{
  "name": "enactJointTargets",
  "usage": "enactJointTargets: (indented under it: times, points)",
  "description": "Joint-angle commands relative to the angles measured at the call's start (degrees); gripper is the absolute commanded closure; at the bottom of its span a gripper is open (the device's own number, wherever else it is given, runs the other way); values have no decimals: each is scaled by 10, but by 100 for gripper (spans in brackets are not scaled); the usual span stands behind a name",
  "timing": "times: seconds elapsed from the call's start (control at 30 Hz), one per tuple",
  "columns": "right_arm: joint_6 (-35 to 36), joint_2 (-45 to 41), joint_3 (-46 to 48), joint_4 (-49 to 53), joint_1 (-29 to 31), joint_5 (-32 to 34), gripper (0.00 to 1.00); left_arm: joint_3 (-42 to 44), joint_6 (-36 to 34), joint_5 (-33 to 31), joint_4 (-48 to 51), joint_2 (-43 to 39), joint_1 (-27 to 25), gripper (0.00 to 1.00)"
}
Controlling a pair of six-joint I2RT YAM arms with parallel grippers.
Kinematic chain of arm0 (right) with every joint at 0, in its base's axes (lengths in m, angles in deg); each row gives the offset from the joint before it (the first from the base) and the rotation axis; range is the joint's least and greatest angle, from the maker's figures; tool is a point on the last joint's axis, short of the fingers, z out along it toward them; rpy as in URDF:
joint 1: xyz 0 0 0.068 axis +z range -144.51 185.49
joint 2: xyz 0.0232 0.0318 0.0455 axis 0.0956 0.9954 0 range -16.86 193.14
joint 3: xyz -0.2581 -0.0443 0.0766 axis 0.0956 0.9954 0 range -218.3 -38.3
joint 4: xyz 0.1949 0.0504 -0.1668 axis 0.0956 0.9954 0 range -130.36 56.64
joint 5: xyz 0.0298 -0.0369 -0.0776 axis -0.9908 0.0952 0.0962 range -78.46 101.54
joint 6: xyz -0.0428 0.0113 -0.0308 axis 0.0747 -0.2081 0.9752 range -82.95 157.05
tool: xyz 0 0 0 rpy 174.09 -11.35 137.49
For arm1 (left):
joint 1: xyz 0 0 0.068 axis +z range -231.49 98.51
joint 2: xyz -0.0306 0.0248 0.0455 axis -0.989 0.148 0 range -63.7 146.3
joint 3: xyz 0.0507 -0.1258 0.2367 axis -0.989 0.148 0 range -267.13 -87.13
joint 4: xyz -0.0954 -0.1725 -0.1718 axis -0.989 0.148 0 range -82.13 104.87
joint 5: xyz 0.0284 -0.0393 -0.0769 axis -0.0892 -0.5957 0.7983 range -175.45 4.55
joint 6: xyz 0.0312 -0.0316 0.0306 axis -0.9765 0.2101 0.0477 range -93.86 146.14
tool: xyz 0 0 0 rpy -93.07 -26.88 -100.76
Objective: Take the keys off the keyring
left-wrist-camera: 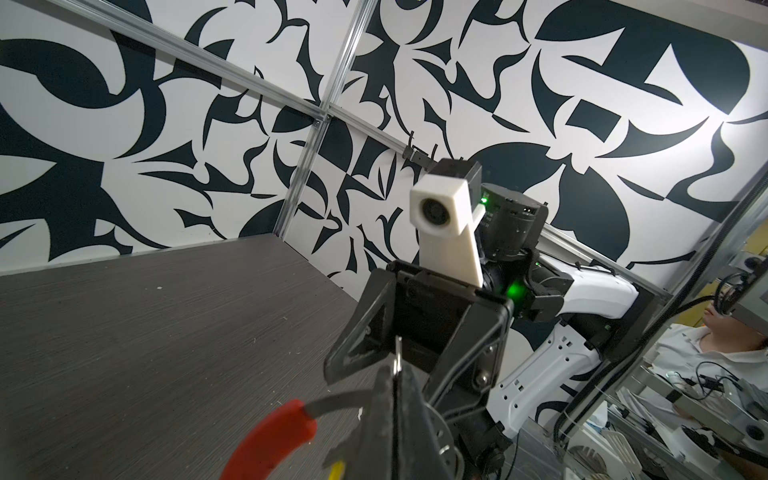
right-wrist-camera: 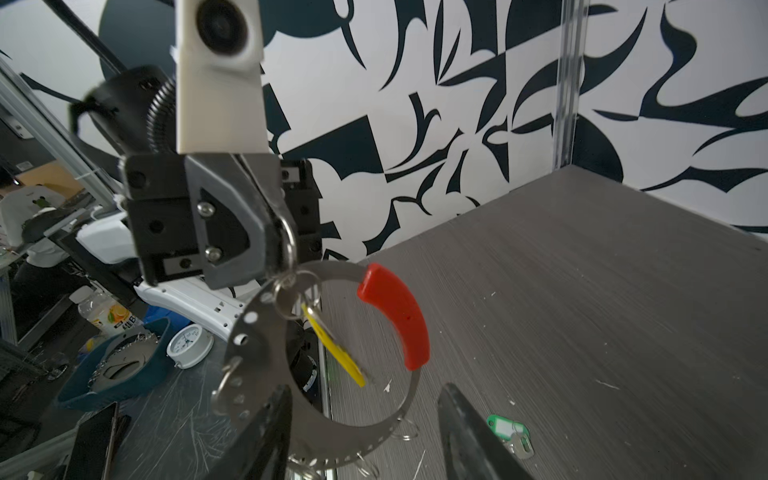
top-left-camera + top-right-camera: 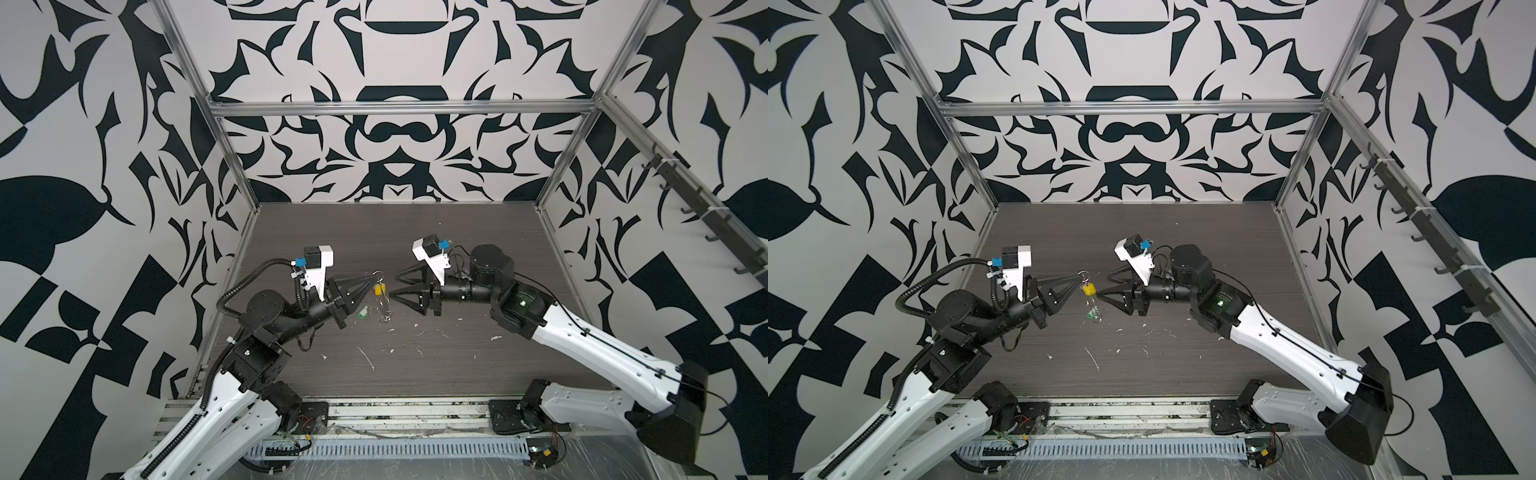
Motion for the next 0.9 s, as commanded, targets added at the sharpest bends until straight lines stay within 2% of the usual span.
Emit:
enactJointTargets:
  times: [0.0, 0.2, 0.43, 0.63, 0.8, 0.87]
  points:
    - [38, -6, -22, -5, 30, 29, 39, -15, 3, 2, -11, -2, -1, 100]
    - [69, 4, -34, 3, 54, 103, 36, -11, 9, 12, -21, -3, -1, 100]
    - [82, 28, -52, -11, 54, 109, 37, -6, 16, 19, -23, -1, -1, 100]
    - [81, 35, -57, -30, 54, 89, 46, -4, 17, 16, -21, -3, -1, 100]
    - [82, 40, -66, -33, 54, 81, 51, -4, 18, 16, -22, -1, -1, 100]
    - [82, 40, -66, -35, 54, 81, 56, -2, 19, 16, -21, 0, -1, 100]
